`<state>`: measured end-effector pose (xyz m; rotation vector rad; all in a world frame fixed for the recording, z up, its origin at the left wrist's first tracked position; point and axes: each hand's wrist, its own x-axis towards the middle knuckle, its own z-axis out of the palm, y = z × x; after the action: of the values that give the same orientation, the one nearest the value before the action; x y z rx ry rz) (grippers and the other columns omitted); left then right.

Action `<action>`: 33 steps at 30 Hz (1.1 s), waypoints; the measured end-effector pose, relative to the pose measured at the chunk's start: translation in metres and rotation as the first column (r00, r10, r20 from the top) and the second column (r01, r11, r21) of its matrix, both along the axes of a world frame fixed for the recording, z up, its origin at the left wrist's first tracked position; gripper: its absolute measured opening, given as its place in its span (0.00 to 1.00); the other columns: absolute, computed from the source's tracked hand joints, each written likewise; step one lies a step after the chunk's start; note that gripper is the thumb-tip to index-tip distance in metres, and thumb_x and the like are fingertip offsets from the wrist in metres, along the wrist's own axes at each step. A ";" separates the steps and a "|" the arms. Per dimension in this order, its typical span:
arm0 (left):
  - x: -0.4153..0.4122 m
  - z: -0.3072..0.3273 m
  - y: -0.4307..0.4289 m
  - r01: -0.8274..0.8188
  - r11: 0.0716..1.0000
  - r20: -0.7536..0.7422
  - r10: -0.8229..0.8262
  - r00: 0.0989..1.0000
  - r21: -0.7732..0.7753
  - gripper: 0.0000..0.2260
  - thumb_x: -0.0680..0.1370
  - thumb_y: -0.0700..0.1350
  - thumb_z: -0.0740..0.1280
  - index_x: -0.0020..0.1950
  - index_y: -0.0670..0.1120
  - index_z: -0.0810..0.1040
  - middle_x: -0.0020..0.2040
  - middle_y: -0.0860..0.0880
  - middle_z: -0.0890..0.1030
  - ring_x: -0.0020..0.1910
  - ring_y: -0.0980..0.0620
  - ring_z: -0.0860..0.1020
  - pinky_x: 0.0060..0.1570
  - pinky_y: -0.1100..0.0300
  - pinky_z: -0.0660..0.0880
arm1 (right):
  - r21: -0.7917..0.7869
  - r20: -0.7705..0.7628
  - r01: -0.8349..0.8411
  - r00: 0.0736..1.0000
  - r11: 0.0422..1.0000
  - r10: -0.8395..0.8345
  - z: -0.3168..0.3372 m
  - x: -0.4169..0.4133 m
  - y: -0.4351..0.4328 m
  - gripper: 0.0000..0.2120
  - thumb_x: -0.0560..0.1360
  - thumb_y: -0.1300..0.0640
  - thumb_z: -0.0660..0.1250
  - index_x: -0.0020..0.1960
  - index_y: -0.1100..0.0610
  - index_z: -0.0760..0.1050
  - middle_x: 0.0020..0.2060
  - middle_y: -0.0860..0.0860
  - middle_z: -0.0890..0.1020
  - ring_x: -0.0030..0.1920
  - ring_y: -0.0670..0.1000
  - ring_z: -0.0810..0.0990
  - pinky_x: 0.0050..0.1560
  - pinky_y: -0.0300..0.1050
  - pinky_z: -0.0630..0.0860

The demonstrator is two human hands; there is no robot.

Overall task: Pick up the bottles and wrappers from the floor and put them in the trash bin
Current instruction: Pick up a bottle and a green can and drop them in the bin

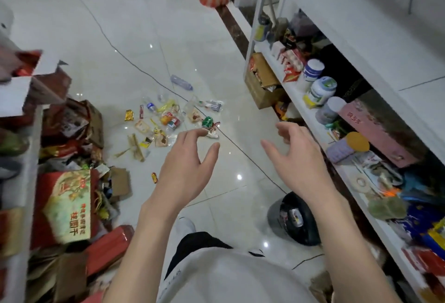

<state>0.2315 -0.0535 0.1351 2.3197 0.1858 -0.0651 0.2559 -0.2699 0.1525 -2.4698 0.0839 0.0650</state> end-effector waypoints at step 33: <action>0.300 -0.032 0.196 -0.260 0.965 -0.082 0.260 0.962 0.002 0.19 0.80 0.61 0.60 0.68 0.55 0.70 0.65 0.57 0.72 0.45 0.71 0.71 0.56 0.57 0.71 | 0.020 -0.091 -0.165 0.982 0.986 0.166 -0.031 0.347 0.194 0.23 0.79 0.43 0.66 0.71 0.48 0.69 0.63 0.45 0.73 0.66 0.48 0.72 0.65 0.49 0.71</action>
<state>0.5318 0.1423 0.1031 2.2659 0.5289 -0.0277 0.6032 -0.0761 0.1213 -2.4563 -0.0828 0.2506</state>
